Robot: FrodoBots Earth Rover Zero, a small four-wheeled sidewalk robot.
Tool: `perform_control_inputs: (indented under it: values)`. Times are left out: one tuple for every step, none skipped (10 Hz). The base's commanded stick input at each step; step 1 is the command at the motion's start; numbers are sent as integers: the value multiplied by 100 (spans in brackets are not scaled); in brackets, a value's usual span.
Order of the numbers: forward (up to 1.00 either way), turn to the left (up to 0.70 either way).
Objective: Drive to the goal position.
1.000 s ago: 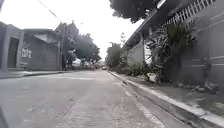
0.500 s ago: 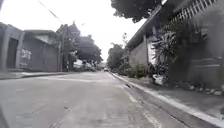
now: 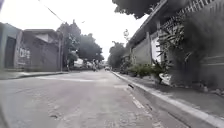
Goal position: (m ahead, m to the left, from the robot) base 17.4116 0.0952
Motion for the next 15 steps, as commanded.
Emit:
perform_control_inputs:
  values:
    - [70, 0]
    - [70, 0]
    - [70, 0]
    - [70, 0]
    - [70, 0]
    - [70, 0]
    - [70, 0]
    - [70, 0]
    - [70, 0]
    - [70, 0]
    - [70, 0]
    - [70, 0]
    - [70, 0]
    - [70, 0]
    - [70, 0]
